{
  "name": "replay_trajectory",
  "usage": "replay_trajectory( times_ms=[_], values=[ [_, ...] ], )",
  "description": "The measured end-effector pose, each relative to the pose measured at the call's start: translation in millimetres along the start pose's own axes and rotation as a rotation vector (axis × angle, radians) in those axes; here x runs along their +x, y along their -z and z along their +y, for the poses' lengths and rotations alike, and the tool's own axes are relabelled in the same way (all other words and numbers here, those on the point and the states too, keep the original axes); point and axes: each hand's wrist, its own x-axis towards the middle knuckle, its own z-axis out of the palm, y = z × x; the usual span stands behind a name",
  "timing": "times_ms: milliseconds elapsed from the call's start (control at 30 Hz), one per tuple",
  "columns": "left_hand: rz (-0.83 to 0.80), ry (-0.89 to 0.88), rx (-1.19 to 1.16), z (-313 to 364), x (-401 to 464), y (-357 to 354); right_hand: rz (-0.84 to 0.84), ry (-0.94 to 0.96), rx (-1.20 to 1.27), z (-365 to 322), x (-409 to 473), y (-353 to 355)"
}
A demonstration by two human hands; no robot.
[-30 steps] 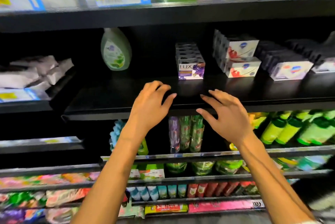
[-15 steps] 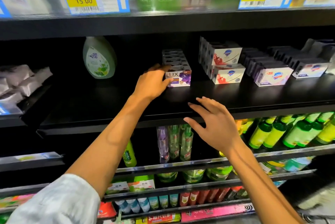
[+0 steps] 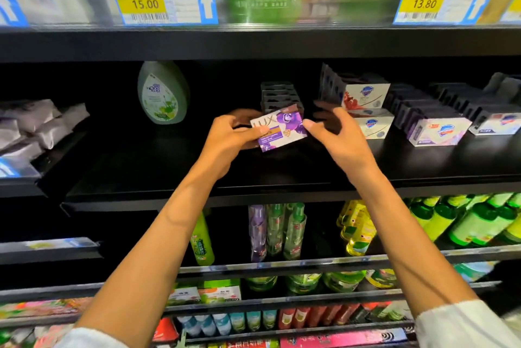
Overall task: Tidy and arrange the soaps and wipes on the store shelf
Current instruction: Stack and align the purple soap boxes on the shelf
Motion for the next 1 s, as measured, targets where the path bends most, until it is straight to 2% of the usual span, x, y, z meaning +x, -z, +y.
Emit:
replay_trajectory(
  times_ms=[67,167,367,467,633,767,1000],
  values=[
    [-0.025,0.013,-0.054,-2.5,-6.3,1.3,-0.096,-0.098,0.225,-2.0,2.3,-11.3],
    [-0.078,0.023,-0.064,-2.6,-10.9,1.5,-0.192,-0.121,0.347,7.6,-0.2,-19.9],
    [-0.185,0.052,-0.113,0.8,-16.4,-2.3,-0.112,-0.162,0.493,12.3,-4.2,-13.5],
    [-0.211,0.069,-0.11,1.0,-16.6,-4.2,-0.105,-0.158,0.488,12.5,-5.8,-11.1],
    [-0.119,0.017,-0.091,0.3,-16.6,-2.8,-0.147,-0.153,0.427,11.1,-6.6,-12.8],
    [-0.069,-0.022,-0.097,0.4,-17.4,-1.7,-0.136,-0.207,0.478,7.8,-7.5,-13.8],
    [-0.125,-0.066,-0.026,2.2,-22.3,-3.0,-0.114,-0.243,0.515,7.7,-6.5,-12.6]
  ],
)
